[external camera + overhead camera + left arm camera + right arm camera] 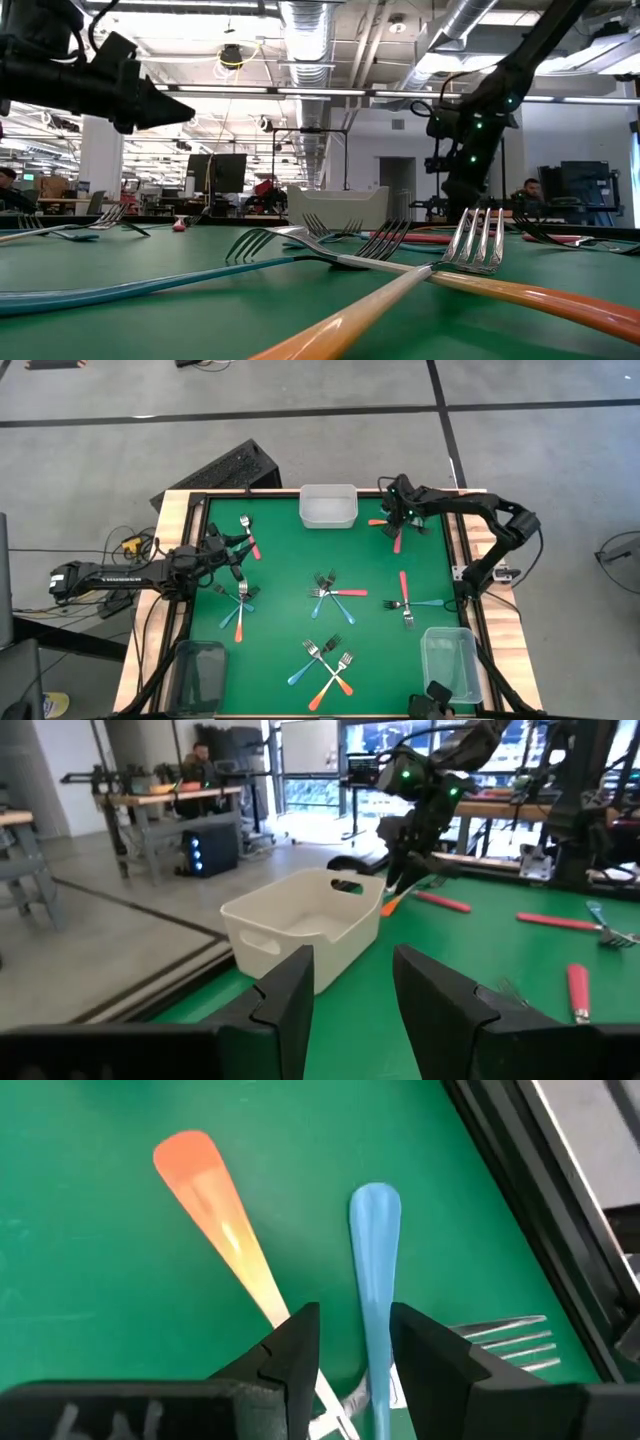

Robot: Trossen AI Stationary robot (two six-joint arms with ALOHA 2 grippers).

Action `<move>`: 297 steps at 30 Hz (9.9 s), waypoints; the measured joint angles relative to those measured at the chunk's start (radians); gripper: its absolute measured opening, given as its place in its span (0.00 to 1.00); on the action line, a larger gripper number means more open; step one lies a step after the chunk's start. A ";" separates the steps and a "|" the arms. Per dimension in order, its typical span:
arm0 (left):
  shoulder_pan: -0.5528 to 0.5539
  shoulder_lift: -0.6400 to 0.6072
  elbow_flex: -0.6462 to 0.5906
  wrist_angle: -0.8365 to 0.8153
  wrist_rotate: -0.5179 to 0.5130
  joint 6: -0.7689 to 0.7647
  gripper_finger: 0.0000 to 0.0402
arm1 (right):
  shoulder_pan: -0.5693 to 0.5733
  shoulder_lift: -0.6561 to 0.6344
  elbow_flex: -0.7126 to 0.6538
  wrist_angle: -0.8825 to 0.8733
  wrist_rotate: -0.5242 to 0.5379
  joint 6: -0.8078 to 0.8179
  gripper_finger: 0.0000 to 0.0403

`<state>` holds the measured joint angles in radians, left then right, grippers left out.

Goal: Sort silverware by color (type)
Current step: Put the top right orange fork into the transparent bin, then adjust the transparent bin, then put the blue fork into the white bin

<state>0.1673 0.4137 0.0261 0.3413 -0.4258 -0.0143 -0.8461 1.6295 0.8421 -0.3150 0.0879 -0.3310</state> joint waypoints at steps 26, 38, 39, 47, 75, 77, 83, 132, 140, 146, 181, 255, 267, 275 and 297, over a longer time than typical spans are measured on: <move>0.000 0.000 0.002 0.027 -0.078 0.111 0.32 | 0.038 0.046 0.070 -0.143 0.016 -0.085 0.37; 0.039 0.001 0.002 0.033 -0.084 0.189 0.32 | 0.072 0.095 0.147 -0.253 0.017 -0.058 0.32; 0.041 0.001 0.002 0.027 -0.084 0.185 0.32 | 0.071 0.095 0.148 -0.253 0.013 -0.053 0.29; 0.047 0.001 0.003 -0.047 -0.083 0.143 0.32 | 0.070 0.093 0.149 -0.242 0.022 -0.039 0.07; 0.047 0.001 0.003 -0.047 -0.051 0.055 0.32 | 0.062 0.095 0.148 -0.230 0.015 0.057 0.20; 0.047 0.001 0.003 -0.050 -0.028 0.036 0.32 | 0.062 0.095 0.148 -0.232 0.015 0.085 0.21; 0.047 0.001 0.003 -0.063 -0.024 0.003 0.32 | 0.069 0.094 0.148 -0.259 0.041 0.174 0.28; 0.047 0.000 0.002 -0.026 -0.026 0.014 0.32 | 0.896 -0.428 0.148 -0.753 0.094 1.204 0.02; 0.047 0.001 0.002 -0.003 -0.026 0.021 0.32 | 1.247 -0.427 0.148 -0.773 0.021 1.604 0.02; 0.047 0.001 0.002 0.044 0.009 0.011 0.32 | 1.490 -0.406 0.148 -0.773 0.021 1.873 0.02; 0.047 0.000 0.002 0.170 0.107 -0.010 0.32 | 1.594 -0.249 0.148 -0.453 0.124 1.832 0.26; 0.047 0.000 0.003 -0.239 -0.008 -0.152 0.32 | 0.516 -0.104 0.144 -0.164 0.168 0.821 0.37; 0.047 0.016 0.003 -0.322 0.001 -0.191 0.32 | 0.994 0.064 0.166 -0.116 0.143 0.872 0.37; 0.044 0.017 0.003 -0.327 0.127 -0.235 0.32 | 1.135 0.091 0.246 -0.194 0.147 1.089 0.37; -0.171 0.018 0.003 -0.025 0.331 -0.040 0.32 | 1.252 0.083 0.335 -0.618 0.233 1.454 0.37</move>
<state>-0.0033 0.4320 0.0288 0.3160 -0.0953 -0.0542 0.4060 1.7123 1.1770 -0.9332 0.3205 1.1229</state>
